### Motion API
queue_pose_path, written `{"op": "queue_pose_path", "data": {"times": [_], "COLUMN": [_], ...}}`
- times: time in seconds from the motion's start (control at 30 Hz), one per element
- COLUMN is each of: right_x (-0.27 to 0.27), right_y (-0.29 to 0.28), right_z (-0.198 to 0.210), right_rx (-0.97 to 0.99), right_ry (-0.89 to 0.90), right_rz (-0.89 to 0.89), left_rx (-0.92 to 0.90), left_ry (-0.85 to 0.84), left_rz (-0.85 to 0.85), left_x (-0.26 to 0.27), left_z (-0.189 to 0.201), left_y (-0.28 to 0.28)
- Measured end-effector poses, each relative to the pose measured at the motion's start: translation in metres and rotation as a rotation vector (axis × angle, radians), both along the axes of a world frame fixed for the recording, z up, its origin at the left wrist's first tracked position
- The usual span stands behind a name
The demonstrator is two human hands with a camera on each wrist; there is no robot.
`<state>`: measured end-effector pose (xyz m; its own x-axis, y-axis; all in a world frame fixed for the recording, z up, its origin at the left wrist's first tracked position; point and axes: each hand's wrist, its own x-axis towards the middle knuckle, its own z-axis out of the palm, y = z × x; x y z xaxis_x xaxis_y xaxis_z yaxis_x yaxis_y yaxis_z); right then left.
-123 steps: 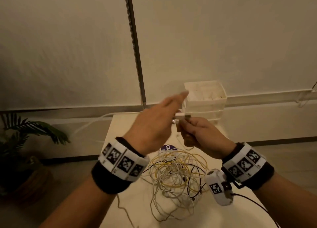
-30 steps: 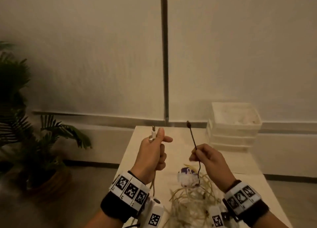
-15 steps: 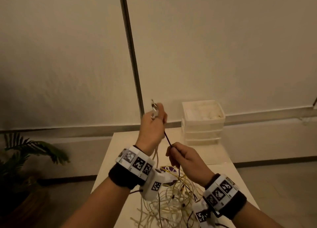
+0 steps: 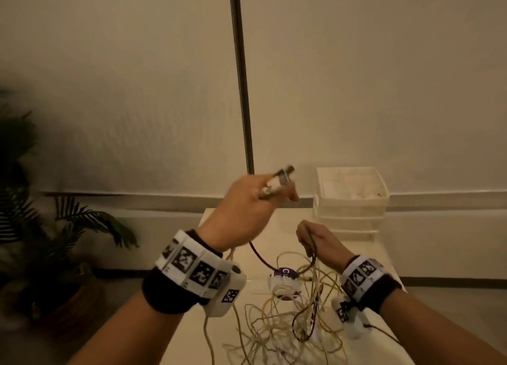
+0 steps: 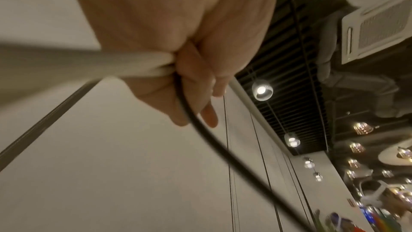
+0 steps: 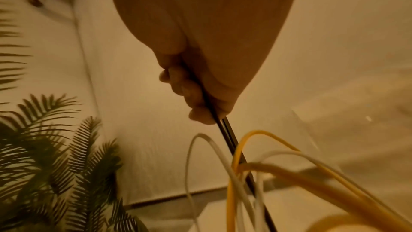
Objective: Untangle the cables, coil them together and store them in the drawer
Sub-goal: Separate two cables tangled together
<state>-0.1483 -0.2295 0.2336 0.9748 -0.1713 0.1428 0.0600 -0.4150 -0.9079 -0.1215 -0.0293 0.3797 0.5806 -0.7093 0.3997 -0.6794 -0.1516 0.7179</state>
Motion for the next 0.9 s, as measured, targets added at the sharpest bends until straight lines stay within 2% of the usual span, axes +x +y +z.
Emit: {"op": "queue_pose_path", "data": {"times": [0.07, 0.2, 0.33, 0.43, 0.53, 0.6, 0.67, 0.8, 0.9], "right_x": [0.003, 0.005, -0.001, -0.008, -0.009, -0.007, -0.006, -0.001, 0.004], "right_y": [0.006, 0.016, 0.019, 0.018, 0.015, 0.012, 0.010, 0.013, 0.014], "right_z": [0.030, 0.073, 0.086, 0.091, 0.076, 0.049, 0.015, -0.039, -0.051], "right_rx": [-0.045, -0.090, -0.113, -0.102, -0.102, 0.001, 0.024, -0.056, -0.114], "right_ry": [-0.023, -0.079, -0.095, -0.147, -0.185, -0.148, -0.074, 0.003, 0.063], "right_rz": [0.046, 0.106, 0.103, 0.075, 0.062, 0.030, 0.001, -0.029, -0.004], "left_rx": [0.082, 0.143, 0.152, 0.196, 0.203, 0.081, -0.064, -0.255, -0.342], "left_ry": [-0.064, -0.019, 0.031, -0.016, -0.067, -0.016, -0.013, -0.080, -0.138], "left_rz": [0.077, 0.202, 0.315, 0.250, 0.180, 0.264, 0.369, 0.449, 0.431], "left_x": [0.007, 0.014, 0.012, 0.009, 0.007, 0.013, 0.020, 0.031, 0.030], "left_z": [-0.022, -0.046, -0.041, -0.038, -0.040, -0.034, -0.021, 0.001, -0.004], "left_y": [-0.010, -0.027, -0.037, -0.041, -0.043, -0.042, -0.038, -0.026, -0.017]}}
